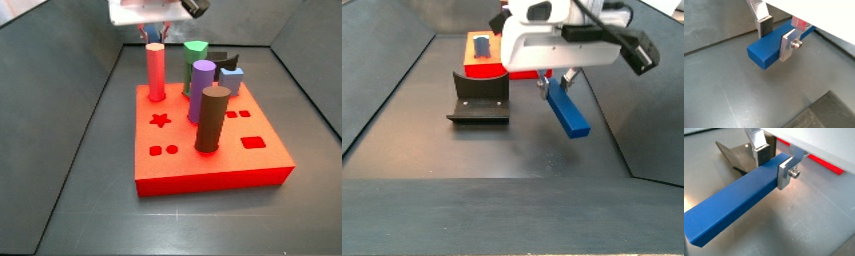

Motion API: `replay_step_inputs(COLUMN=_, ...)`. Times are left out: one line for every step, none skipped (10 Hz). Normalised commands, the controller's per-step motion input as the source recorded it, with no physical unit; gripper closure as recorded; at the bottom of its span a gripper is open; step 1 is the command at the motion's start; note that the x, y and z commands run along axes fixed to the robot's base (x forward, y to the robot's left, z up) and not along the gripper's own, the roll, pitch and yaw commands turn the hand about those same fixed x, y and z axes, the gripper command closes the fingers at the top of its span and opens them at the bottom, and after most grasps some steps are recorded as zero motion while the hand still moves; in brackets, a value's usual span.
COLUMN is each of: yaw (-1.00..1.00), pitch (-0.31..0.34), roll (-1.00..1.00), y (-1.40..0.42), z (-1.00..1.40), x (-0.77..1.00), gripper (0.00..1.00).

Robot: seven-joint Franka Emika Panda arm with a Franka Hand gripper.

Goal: Pick up the rectangle object. Move up. Place the rectangle object on the fixture. Regrasp the rectangle object. Move to above the board. Insert the rectangle object.
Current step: Place the rectangle object on the fixture.

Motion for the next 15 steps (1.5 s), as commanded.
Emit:
replay_step_inputs(yaw=0.00, pitch=0.020, roll=-0.01, y=0.00, z=1.00, x=-0.01, gripper=1.00)
replay_step_inputs(yaw=0.00, pitch=0.019, roll=-0.02, y=-0.01, z=1.00, x=-0.02, gripper=1.00)
replay_step_inputs(yaw=0.01, pitch=0.018, roll=-0.02, y=-0.01, z=1.00, x=-0.02, gripper=1.00)
replay_step_inputs(yaw=0.01, pitch=0.017, roll=-0.03, y=-0.01, z=1.00, x=-0.02, gripper=1.00)
replay_step_inputs(yaw=0.01, pitch=0.016, roll=-0.04, y=-0.01, z=1.00, x=-0.03, gripper=1.00)
replay_step_inputs(yaw=0.01, pitch=0.017, roll=-0.04, y=-0.02, z=0.97, x=-0.03, gripper=1.00)
replay_step_inputs(yaw=0.01, pitch=0.022, roll=-0.05, y=-0.02, z=0.74, x=-0.02, gripper=1.00)
replay_step_inputs(yaw=0.01, pitch=0.028, roll=-0.06, y=-0.01, z=0.63, x=-0.01, gripper=1.00)
replay_step_inputs(yaw=0.01, pitch=0.039, roll=-0.07, y=-0.01, z=0.39, x=0.00, gripper=1.00)
replay_step_inputs(yaw=0.01, pitch=0.052, roll=-0.08, y=-0.01, z=0.22, x=0.01, gripper=1.00)
replay_step_inputs(yaw=-0.71, pitch=0.108, roll=-0.24, y=-0.52, z=0.17, x=1.00, gripper=1.00)
replay_step_inputs(yaw=-0.66, pitch=0.116, roll=-0.24, y=-0.50, z=0.14, x=1.00, gripper=1.00)
replay_step_inputs(yaw=-0.49, pitch=0.136, roll=-0.22, y=-0.43, z=0.13, x=1.00, gripper=1.00)
replay_step_inputs(yaw=-0.34, pitch=0.128, roll=-0.21, y=-0.38, z=0.11, x=1.00, gripper=1.00)
replay_step_inputs(yaw=-0.19, pitch=0.111, roll=-0.18, y=-0.34, z=0.10, x=1.00, gripper=1.00)
